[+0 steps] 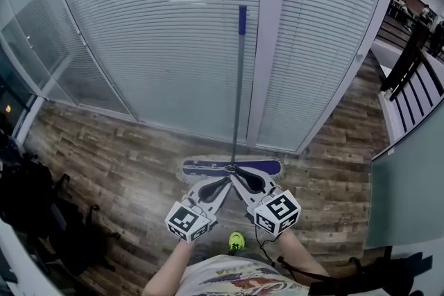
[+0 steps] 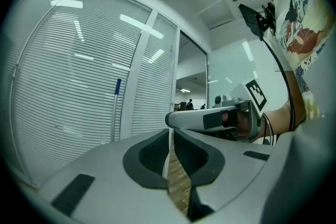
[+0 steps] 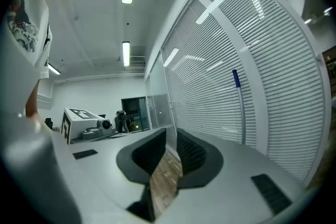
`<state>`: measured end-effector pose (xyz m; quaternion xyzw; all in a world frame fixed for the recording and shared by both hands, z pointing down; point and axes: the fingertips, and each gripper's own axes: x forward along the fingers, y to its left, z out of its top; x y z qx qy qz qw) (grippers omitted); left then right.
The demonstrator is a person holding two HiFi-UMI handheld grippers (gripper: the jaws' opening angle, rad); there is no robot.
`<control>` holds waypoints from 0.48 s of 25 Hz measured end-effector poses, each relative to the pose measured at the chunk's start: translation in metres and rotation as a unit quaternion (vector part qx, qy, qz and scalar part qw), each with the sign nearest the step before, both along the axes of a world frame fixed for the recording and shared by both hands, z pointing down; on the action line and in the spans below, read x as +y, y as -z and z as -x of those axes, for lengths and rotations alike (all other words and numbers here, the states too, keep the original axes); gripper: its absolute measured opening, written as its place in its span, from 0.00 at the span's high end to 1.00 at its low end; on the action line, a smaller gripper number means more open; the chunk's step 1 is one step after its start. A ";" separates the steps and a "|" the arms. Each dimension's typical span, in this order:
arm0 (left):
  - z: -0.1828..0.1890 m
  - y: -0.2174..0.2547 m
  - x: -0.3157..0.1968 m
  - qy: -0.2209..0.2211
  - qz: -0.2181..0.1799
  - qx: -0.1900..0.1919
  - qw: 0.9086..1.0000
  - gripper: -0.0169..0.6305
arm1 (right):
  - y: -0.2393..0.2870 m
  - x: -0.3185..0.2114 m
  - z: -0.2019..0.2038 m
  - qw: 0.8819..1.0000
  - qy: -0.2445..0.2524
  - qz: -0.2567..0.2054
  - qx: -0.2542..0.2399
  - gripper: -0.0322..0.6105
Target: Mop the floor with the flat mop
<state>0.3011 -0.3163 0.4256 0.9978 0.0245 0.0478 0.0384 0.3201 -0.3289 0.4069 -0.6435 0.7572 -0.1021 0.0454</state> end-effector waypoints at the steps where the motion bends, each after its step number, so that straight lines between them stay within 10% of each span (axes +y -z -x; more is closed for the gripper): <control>1: -0.007 0.000 -0.004 0.000 -0.002 -0.001 1.000 0.95 | 0.000 -0.005 -0.006 1.000 0.001 -0.001 0.001 0.88; 12: -0.084 0.000 -0.075 -0.001 -0.035 0.010 0.999 0.92 | 0.003 -0.075 -0.076 0.999 -0.025 -0.008 0.019 0.88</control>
